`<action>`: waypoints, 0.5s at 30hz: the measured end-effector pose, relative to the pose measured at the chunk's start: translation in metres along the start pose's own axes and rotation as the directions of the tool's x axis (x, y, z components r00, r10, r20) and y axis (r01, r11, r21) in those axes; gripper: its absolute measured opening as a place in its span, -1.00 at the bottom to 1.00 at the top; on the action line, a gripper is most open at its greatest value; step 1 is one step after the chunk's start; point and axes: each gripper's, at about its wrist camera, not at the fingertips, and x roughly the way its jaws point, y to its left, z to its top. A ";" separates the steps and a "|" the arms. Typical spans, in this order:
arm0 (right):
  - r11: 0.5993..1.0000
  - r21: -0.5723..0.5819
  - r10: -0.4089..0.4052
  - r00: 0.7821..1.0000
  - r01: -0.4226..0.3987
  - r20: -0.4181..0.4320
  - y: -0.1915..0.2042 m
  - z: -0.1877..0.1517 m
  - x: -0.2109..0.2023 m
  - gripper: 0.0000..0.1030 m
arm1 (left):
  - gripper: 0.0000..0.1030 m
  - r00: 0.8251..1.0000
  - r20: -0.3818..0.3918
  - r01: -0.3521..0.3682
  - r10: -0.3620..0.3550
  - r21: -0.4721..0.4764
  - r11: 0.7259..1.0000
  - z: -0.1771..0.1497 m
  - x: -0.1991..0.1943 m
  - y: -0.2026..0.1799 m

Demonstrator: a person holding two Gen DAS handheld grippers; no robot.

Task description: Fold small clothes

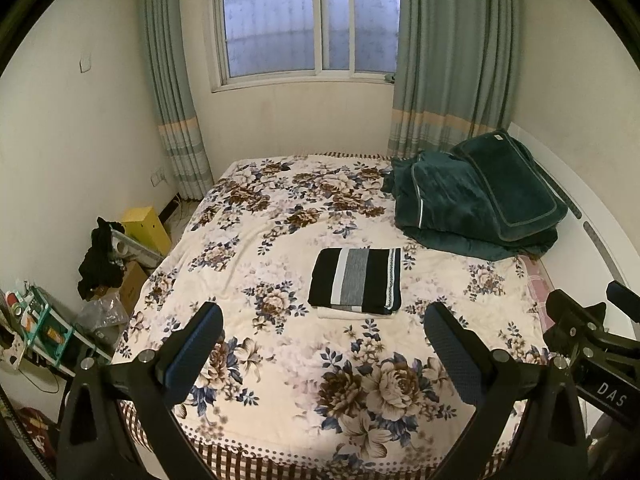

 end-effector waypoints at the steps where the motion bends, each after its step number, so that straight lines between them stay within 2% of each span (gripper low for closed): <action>1: 1.000 0.000 -0.001 1.000 0.001 0.000 0.000 0.000 0.000 1.00 | 1.00 1.000 0.001 0.000 0.000 0.001 1.000 0.001 0.000 0.000; 15: 1.000 0.005 -0.006 1.000 0.006 0.002 0.000 -0.004 -0.005 1.00 | 1.00 1.000 0.000 0.000 0.000 0.003 1.000 0.012 -0.002 0.001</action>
